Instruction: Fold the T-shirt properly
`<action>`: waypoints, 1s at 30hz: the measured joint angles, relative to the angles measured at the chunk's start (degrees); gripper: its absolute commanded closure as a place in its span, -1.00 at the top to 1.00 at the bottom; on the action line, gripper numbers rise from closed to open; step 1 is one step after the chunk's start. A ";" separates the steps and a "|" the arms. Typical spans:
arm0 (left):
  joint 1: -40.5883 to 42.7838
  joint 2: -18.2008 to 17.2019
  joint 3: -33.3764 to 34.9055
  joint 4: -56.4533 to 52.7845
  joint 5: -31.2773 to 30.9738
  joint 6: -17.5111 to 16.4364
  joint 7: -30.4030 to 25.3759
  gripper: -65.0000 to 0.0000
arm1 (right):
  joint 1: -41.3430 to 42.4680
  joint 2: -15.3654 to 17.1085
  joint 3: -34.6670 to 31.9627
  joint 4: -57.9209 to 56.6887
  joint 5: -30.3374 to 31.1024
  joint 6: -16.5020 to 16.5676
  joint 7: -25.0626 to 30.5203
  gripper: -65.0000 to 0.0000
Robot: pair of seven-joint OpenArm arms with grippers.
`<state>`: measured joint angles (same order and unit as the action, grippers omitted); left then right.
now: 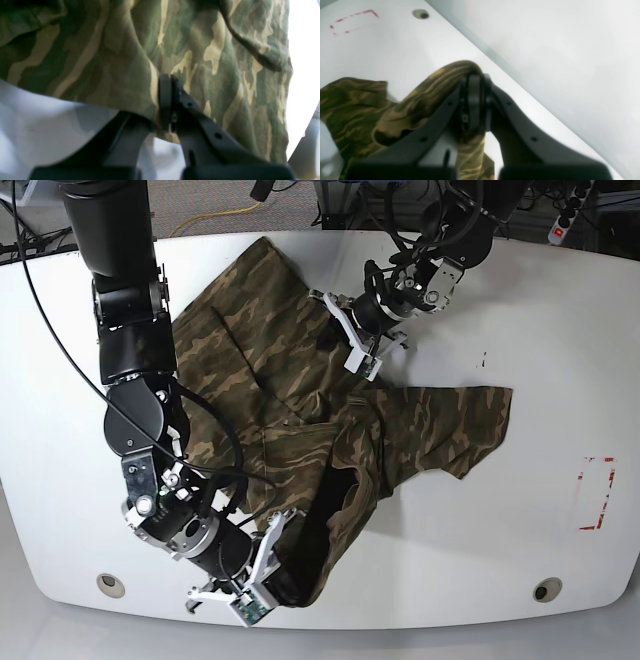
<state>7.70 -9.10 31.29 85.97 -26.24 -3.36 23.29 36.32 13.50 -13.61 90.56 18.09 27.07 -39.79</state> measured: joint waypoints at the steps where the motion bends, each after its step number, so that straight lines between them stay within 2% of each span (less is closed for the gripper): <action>1: 0.11 0.00 -0.37 0.33 0.07 -0.07 0.35 -1.00 | 0.02 -0.02 1.51 -0.02 0.11 0.04 -0.09 -1.00; 5: 3.06 -1.46 -5.35 2.95 -0.22 -0.52 1.36 -1.00 | 1.18 0.57 5.77 -0.24 -0.13 -0.44 0.20 -1.00; 10: 4.50 -3.19 -12.46 7.04 0.98 0.98 3.06 -1.00 | 3.69 0.28 5.64 -2.51 -0.15 -0.26 -0.31 -1.00; 17: 4.68 -6.14 -19.39 12.96 0.63 0.35 7.54 -1.00 | 9.18 1.60 5.57 -8.66 -0.15 -0.20 -0.44 -1.00; 21: 4.04 -11.93 -21.27 14.97 0.59 0.46 7.17 -1.00 | 13.40 1.60 5.68 -14.10 -0.11 -0.07 -0.37 -1.00; 24: 3.82 -14.78 -23.61 16.96 0.87 0.79 8.15 -1.00 | 16.65 1.29 5.55 -17.84 0.13 -0.04 -0.33 -1.00; 30: 3.08 -21.00 -29.51 19.91 -7.30 -0.28 7.43 -1.00 | 22.45 1.95 5.55 -21.70 -0.33 -0.26 -0.39 -1.00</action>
<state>10.79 -30.11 1.78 105.89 -33.54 -3.64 30.72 58.76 15.44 -8.05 68.86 17.76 26.81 -40.18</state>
